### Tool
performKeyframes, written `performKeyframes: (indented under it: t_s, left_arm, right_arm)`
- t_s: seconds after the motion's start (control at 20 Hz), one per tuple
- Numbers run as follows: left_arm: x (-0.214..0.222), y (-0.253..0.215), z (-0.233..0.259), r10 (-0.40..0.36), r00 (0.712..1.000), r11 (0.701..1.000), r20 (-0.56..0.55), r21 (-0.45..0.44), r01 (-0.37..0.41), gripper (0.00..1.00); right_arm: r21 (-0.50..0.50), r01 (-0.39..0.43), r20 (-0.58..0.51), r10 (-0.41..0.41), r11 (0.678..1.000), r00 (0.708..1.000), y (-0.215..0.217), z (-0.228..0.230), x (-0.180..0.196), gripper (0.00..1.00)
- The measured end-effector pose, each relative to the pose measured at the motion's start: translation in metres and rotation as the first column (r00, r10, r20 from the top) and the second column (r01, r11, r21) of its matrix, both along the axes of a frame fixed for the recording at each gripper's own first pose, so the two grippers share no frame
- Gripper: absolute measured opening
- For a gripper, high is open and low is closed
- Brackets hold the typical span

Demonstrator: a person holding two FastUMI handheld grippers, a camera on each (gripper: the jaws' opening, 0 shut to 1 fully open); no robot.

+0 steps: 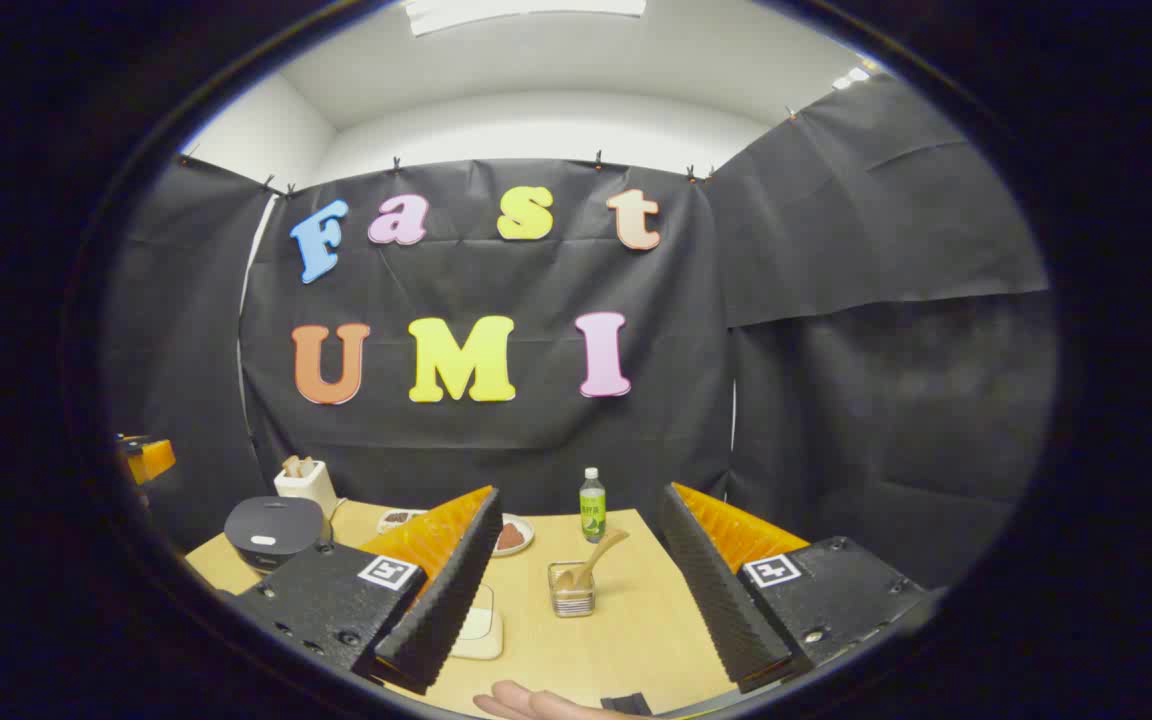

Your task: Close the left gripper, press the button to open the rice cooker; take a wooden spoon from the chopstick holder with the right hand, scoop a spoonful of rice and pour it into the rice cooker, then put the wooden spoon back into the chopstick holder.

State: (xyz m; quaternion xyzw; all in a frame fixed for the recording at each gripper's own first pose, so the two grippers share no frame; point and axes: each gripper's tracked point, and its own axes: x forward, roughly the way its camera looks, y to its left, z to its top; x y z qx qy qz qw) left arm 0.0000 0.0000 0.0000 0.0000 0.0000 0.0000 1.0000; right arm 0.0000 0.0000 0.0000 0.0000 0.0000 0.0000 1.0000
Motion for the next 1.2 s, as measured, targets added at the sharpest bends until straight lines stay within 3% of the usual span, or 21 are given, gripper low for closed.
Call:
performKeyframes:
  t_s: [0.7, 0.95, 1.1, 1.15, 1.2]
  left_arm:
    - [0.013, 0.01, -0.018, 0.019, 0.999, 1.0, -0.04, 0.001, -0.019, 0.94]
    - [0.03, 0.016, -0.041, 0.012, 0.996, 0.999, -0.088, -0.049, -0.016, 0.9]
    - [0.041, 0.015, -0.054, -0.016, 0.993, 0.998, -0.115, -0.063, 0.009, 0.74]
    - [0.045, 0.016, -0.057, -0.023, 0.992, 0.998, -0.12, -0.063, 0.015, 0.77]
    - [0.048, 0.016, -0.061, -0.018, 0.992, 0.998, -0.123, -0.061, 0.01, 0.48]
  right_arm:
    - [0.021, -0.038, 0.032, 0.038, 0.999, 0.999, -0.007, 0.002, -0.007, 1.0]
    - [0.099, -0.053, 0.069, 0.046, 0.994, 0.997, -0.016, 0.0, -0.011, 1.0]
    - [0.099, -0.05, 0.069, 0.043, 0.994, 0.997, -0.021, -0.004, -0.01, 1.0]
    - [0.105, -0.054, 0.072, 0.046, 0.993, 0.996, -0.022, -0.005, -0.012, 1.0]
    - [0.115, -0.06, 0.077, 0.051, 0.992, 0.996, -0.021, -0.005, -0.014, 1.0]
